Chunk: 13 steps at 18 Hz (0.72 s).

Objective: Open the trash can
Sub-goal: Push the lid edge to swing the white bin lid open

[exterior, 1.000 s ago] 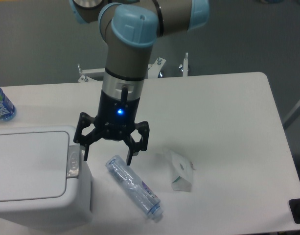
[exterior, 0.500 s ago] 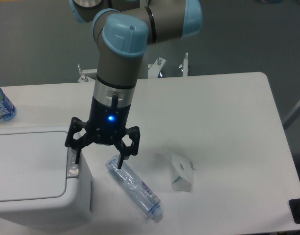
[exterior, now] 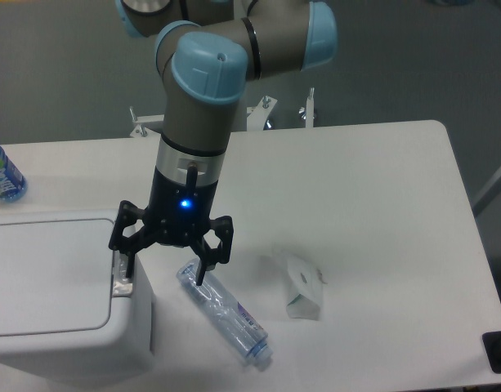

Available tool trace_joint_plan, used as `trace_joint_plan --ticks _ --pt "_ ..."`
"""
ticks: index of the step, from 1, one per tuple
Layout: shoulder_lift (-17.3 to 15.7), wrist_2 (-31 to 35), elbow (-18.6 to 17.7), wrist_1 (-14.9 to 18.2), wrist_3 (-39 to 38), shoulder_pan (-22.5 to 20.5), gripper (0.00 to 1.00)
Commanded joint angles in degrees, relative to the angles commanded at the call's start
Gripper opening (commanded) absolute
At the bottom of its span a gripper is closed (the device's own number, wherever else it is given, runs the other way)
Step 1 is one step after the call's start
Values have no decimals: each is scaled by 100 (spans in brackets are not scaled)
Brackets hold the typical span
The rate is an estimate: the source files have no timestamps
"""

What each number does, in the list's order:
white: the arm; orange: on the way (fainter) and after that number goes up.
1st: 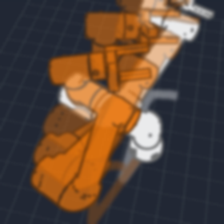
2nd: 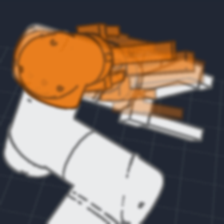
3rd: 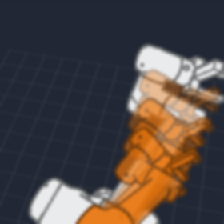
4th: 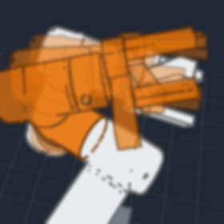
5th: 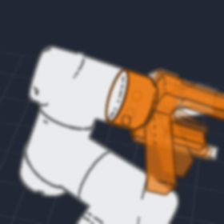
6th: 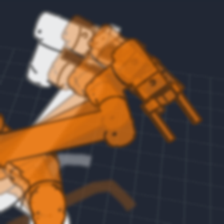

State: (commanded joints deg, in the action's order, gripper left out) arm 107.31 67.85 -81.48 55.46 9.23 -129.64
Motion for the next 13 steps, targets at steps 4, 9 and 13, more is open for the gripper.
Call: trace_joint_plan --ticks 4,9,13 --pt "9 0 44 0 9 9 100" --pt "0 192 509 -17 44 -35 100" --pt "-44 1342 791 -9 131 -316 100"
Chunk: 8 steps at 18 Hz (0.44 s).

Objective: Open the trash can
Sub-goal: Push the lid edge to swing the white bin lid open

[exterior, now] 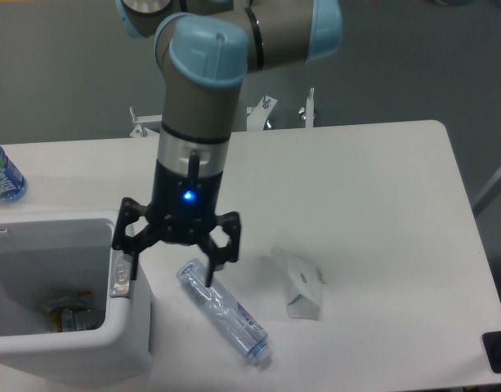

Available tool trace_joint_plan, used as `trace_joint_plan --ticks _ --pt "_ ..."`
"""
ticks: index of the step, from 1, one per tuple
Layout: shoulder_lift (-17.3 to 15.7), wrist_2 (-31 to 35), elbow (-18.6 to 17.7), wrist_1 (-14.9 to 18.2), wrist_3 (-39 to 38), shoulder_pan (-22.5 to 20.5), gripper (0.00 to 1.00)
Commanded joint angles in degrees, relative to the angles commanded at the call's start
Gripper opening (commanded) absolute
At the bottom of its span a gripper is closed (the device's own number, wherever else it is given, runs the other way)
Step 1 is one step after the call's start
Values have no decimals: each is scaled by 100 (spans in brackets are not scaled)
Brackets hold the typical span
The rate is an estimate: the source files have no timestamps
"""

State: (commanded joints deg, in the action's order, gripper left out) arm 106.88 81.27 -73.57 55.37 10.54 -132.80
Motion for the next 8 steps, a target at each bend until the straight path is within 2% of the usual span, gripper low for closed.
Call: trace_joint_plan --ticks 3,6,8 --pt "-96 450 -61 123 543 -351 100" --pt "-246 836 -210 605 1780 -702 100" --pt "-316 908 -350 650 2249 -966 100"
